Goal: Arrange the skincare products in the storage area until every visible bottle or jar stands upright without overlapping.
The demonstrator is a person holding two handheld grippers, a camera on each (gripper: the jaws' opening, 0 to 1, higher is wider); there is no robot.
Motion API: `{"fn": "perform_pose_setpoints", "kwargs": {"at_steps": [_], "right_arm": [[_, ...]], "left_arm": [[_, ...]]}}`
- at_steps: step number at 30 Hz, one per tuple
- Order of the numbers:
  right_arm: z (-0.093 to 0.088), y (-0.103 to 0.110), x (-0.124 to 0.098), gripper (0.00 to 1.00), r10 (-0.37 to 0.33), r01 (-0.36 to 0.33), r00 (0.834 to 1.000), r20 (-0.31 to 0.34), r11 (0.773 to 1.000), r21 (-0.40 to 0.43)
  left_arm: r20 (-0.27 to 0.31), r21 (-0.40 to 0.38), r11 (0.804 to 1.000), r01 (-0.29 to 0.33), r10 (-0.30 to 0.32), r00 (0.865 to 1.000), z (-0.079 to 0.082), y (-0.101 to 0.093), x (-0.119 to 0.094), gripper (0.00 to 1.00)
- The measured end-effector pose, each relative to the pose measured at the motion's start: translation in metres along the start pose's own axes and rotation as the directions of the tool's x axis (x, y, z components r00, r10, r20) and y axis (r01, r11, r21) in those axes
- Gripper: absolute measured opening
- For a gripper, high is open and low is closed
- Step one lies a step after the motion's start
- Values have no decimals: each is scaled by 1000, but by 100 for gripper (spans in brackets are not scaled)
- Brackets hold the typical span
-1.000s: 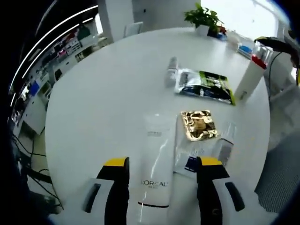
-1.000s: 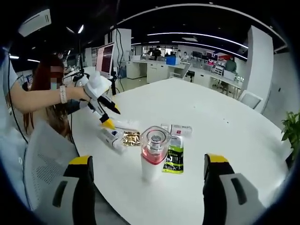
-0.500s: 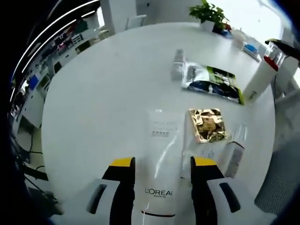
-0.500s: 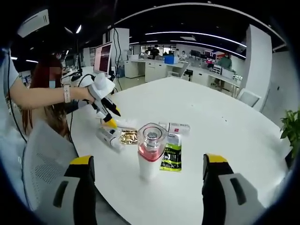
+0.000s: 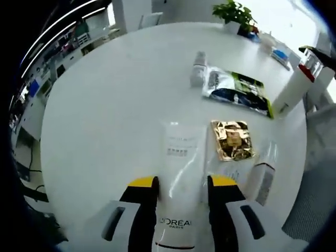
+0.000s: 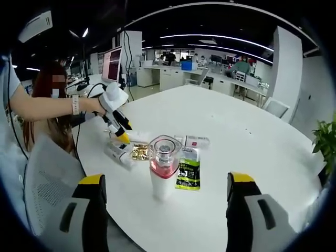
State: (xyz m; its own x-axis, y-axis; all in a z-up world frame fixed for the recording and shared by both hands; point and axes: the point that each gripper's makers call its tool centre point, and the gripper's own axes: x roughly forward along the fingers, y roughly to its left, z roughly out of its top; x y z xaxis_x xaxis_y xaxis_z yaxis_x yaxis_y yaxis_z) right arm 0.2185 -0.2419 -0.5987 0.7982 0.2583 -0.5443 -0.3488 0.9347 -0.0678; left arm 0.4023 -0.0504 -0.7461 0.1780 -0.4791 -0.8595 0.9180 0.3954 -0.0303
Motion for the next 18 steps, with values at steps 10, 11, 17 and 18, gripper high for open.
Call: {"fn": "perform_pose_setpoints", "kwargs": {"at_steps": [10, 11, 17, 18], "right_arm": [[-2, 0, 3, 100, 13, -13, 1000, -2, 1000, 0], [-4, 1, 3, 100, 11, -11, 1000, -8, 1000, 0], [-5, 5, 3, 100, 24, -23, 1000, -7, 1000, 13], [-5, 5, 3, 100, 23, -23, 1000, -4, 1000, 15]], "left_arm": [[-5, 3, 1000, -20, 20, 1000, 0, 2, 0, 30], [-2, 0, 1000, -21, 21, 1000, 0, 2, 0, 29], [12, 15, 999, -32, 32, 999, 0, 1, -1, 27], [15, 20, 999, -33, 32, 999, 0, 0, -1, 26]]}}
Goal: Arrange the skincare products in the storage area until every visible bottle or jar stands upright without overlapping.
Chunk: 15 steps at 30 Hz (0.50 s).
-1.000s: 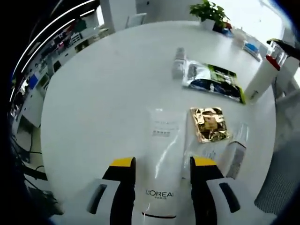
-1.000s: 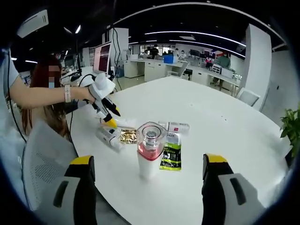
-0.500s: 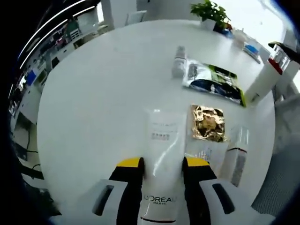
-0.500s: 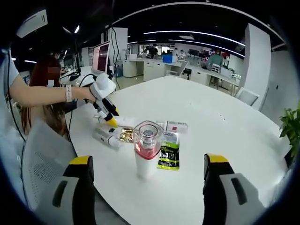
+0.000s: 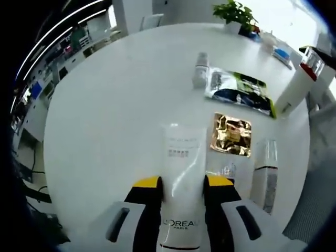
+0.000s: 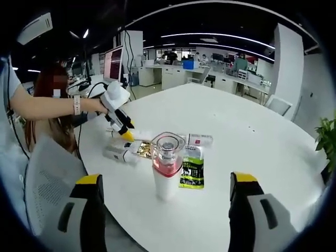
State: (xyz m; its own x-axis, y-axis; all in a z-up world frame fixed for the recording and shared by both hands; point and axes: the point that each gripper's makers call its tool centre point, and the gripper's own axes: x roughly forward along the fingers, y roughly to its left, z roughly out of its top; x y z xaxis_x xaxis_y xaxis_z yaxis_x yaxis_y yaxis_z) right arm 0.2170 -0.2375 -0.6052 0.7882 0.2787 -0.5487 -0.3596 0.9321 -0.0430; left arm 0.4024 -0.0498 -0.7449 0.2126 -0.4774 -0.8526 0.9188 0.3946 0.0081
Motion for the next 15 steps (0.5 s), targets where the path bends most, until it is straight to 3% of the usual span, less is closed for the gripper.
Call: {"fn": "perform_pose_setpoints", "kwargs": {"at_steps": [15], "right_arm": [[1, 1, -1, 99, -4, 3, 1000, 20, 1000, 21]], "left_arm": [[52, -30, 999, -32, 34, 998, 1, 1, -5, 18]]}}
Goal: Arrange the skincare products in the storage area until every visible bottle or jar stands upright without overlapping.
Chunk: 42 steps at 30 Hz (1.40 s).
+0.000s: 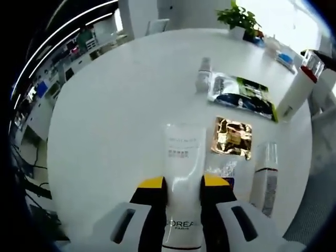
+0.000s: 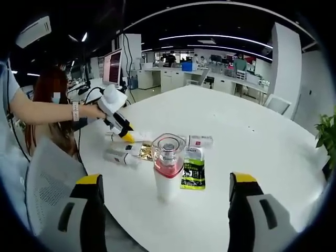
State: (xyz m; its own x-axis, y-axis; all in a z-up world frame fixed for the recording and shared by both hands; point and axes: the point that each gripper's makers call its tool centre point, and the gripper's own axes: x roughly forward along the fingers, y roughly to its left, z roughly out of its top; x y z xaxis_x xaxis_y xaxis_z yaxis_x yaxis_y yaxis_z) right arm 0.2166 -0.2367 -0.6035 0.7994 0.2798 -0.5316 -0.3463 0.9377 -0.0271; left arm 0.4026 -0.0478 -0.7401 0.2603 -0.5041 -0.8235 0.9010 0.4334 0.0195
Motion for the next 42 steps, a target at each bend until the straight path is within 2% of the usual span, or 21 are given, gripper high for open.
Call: {"fn": "perform_pose_setpoints", "kwargs": {"at_steps": [9, 14, 23, 24, 29, 31, 36, 40, 42], "right_arm": [[0, 1, -1, 98, -7, 7, 1000, 5, 1000, 3], [0, 3, -1, 99, -5, 5, 1000, 6, 1000, 6], [4, 6, -1, 99, -4, 4, 1000, 21, 1000, 4], [5, 7, -2, 98, -4, 4, 1000, 22, 1000, 4], [9, 6, -5, 98, -19, 19, 999, 29, 1000, 4], [14, 6, -8, 97, -23, 23, 999, 49, 1000, 13], [27, 5, -13, 95, -30, 26, 994, 101, 999, 38], [35, 6, -18, 91, -41, 33, 989, 140, 998, 60], [39, 7, -20, 89, -35, 22, 986, 162, 996, 82]], "left_arm": [[40, -10, 1000, -11, 11, 999, 0, -3, -10, 15], [101, -17, 1000, -24, 26, 995, 8, -2, -23, 15], [169, 1, 999, -36, 35, 985, 21, -8, -50, 15], [201, 8, 999, -45, 43, 979, 26, -8, -54, 15], [242, 1, 1000, -24, 23, 970, 38, -17, -73, 16], [268, 21, 999, -26, 20, 963, 45, -22, -78, 16], [327, 45, 999, -4, -11, 945, 60, -44, -92, 16], [364, 116, 993, -11, -32, 931, 73, -67, -104, 16], [381, 119, 993, 3, -48, 923, 78, -77, -109, 16]]}}
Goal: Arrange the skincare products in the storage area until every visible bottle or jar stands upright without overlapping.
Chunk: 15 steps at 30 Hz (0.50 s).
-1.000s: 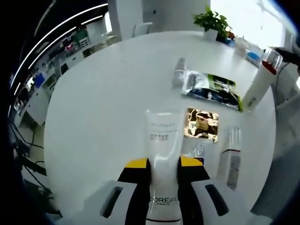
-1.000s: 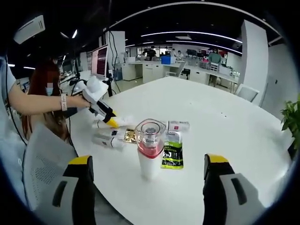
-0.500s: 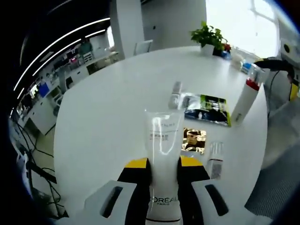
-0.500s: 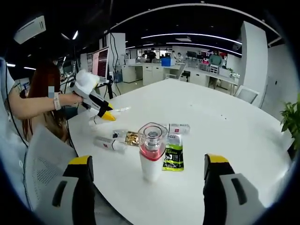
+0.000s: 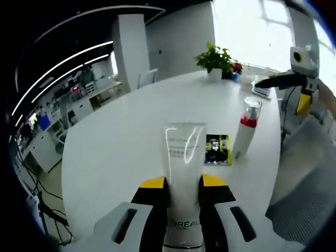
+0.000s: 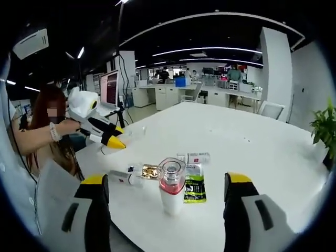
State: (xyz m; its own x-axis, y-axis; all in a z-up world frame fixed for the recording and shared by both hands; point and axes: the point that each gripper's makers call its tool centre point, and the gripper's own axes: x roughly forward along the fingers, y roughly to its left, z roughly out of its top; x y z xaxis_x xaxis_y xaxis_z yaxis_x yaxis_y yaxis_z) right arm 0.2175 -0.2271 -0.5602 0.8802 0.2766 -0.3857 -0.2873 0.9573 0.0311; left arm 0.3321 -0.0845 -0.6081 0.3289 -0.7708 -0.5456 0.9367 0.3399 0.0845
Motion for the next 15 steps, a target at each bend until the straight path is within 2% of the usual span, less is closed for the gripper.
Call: {"fn": "perform_pose_setpoints", "kwargs": {"at_steps": [7, 10, 12, 15], "right_arm": [[5, 8, -5, 80, 13, -15, 999, 42, 999, 46], [8, 12, -6, 78, 22, -28, 997, 68, 996, 81], [9, 15, -7, 75, 26, -37, 995, 96, 993, 114], [6, 24, -5, 71, 58, -72, 993, 104, 988, 137]], "left_arm": [[61, 38, 999, 39, -41, 997, 21, -26, -4, 16], [91, 26, 997, 76, -78, 993, 28, -38, -4, 17], [90, 35, 996, 86, -89, 992, 30, -45, -4, 16], [102, 48, 993, 106, -111, 989, 33, -57, -5, 17]]}}
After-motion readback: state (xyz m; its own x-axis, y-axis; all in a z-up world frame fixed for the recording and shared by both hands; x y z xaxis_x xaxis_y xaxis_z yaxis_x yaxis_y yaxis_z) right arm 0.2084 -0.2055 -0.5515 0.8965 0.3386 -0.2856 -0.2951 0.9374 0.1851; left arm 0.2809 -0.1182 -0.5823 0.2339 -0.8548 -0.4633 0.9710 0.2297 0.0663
